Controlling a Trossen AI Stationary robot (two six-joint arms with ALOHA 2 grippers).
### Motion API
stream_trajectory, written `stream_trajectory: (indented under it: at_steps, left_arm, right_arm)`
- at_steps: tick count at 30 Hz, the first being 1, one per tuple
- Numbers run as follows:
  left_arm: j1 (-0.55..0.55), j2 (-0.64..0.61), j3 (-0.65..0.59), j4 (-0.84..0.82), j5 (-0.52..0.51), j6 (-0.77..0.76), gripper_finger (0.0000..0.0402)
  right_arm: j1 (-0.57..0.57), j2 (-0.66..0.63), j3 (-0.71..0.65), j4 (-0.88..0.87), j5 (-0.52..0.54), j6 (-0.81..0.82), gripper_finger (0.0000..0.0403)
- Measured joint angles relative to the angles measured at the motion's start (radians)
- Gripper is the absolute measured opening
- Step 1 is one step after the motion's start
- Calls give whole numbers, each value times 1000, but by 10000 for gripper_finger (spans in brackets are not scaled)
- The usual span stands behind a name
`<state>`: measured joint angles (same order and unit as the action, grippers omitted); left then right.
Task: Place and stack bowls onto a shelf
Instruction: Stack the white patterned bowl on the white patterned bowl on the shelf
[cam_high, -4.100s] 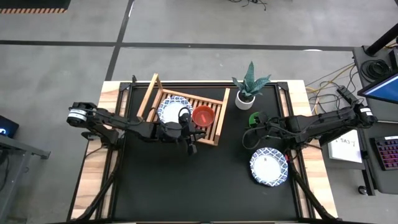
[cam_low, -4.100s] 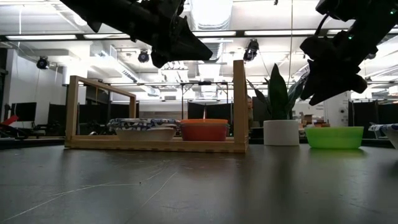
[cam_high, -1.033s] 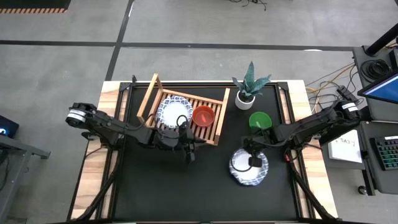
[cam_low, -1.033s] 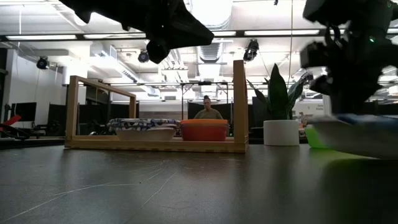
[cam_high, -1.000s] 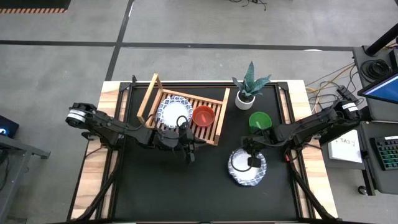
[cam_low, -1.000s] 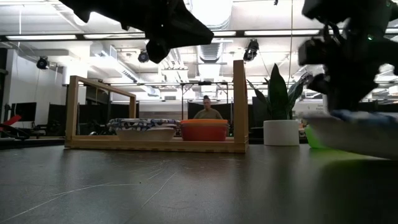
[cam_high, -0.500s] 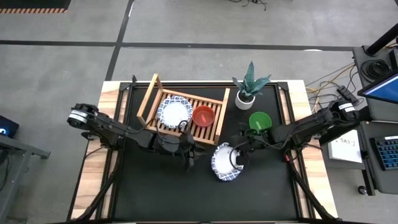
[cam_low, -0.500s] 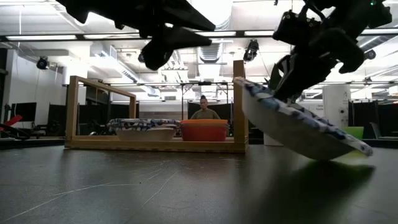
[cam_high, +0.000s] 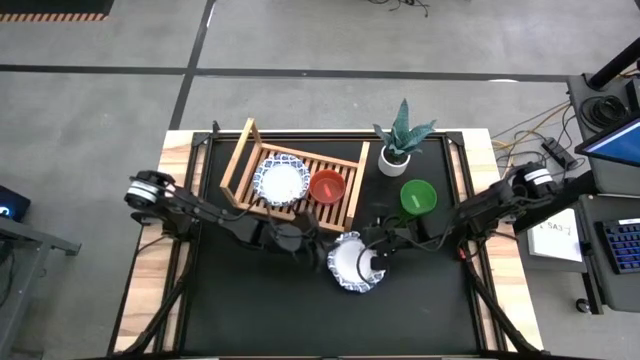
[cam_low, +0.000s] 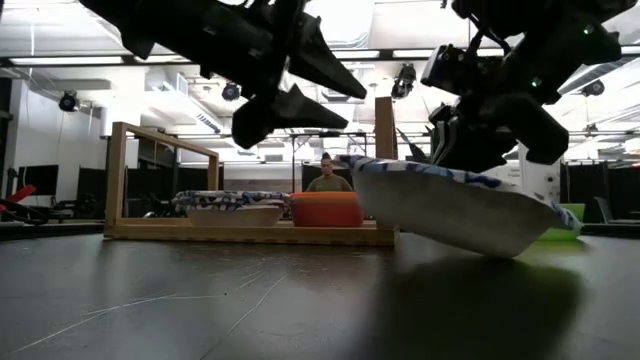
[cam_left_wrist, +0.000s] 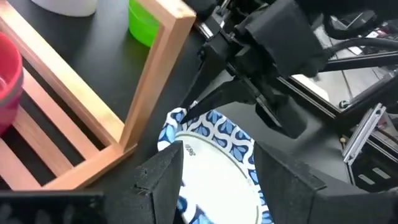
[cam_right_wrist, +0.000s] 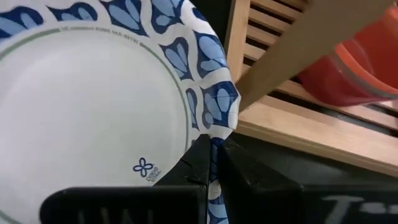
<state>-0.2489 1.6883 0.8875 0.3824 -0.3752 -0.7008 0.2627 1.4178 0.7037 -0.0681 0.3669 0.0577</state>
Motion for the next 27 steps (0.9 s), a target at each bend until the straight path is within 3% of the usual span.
stream_trajectory:
  at_steps: [6,18,21,27]
  left_arm:
    - [0,60,43,-6,-1,-20,178]
    - [-3,163,160,-198,0,-12,173]
    - [-7,172,201,-237,1,13,143]
    - [-8,172,273,-391,-2,46,14]
  right_arm:
    - [27,24,23,-2,41,-23,12]
    - [56,3,34,0,105,-34,12]
    - [56,2,34,2,105,-33,13]
    - [57,-7,36,12,63,16,50]
